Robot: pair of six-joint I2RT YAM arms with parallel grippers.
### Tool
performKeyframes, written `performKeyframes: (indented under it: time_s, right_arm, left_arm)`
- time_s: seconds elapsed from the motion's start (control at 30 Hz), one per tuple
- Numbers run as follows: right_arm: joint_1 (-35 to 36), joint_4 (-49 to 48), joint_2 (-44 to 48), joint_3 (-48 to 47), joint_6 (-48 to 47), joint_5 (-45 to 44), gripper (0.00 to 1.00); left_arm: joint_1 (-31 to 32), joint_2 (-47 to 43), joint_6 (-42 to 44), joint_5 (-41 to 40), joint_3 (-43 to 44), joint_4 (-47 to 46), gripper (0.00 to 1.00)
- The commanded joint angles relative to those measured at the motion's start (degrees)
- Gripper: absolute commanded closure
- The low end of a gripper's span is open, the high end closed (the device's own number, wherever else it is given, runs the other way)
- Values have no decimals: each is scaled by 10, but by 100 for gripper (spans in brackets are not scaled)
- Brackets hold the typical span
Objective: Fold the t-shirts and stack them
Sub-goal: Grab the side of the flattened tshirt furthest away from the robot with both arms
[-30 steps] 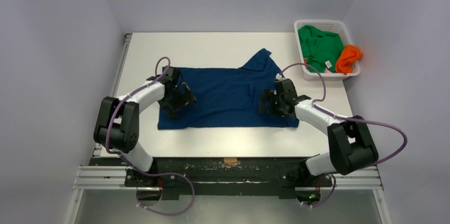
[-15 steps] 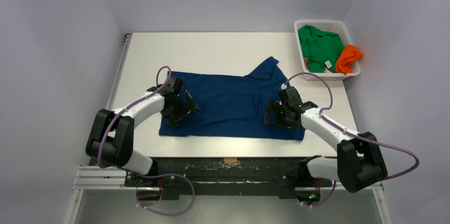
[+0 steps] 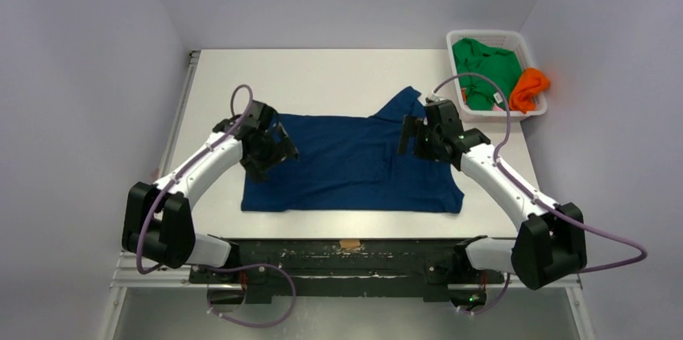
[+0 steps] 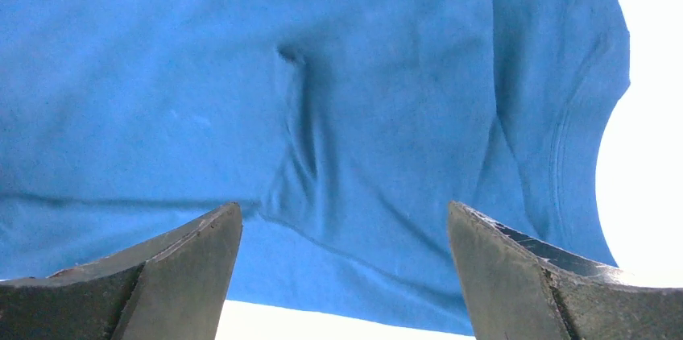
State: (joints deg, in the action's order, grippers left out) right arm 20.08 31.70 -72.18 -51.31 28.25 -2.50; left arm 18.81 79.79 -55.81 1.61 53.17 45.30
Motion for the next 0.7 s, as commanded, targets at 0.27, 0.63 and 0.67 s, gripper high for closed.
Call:
performKeyframes:
  time_s: [0.27, 0.63, 0.67]
  right_arm:
    - [-10, -86, -200, -233, 13, -81, 4]
    - [-31, -69, -272, -309, 19, -68, 5]
    - [-32, -69, -268, -306, 19, -69, 5]
  left_arm:
    - [-164, 231, 109, -48, 341, -32, 0]
    - [-254, 453, 59, 73, 509, -69, 2]
    - [-256, 461, 57, 83, 510, -74, 2]
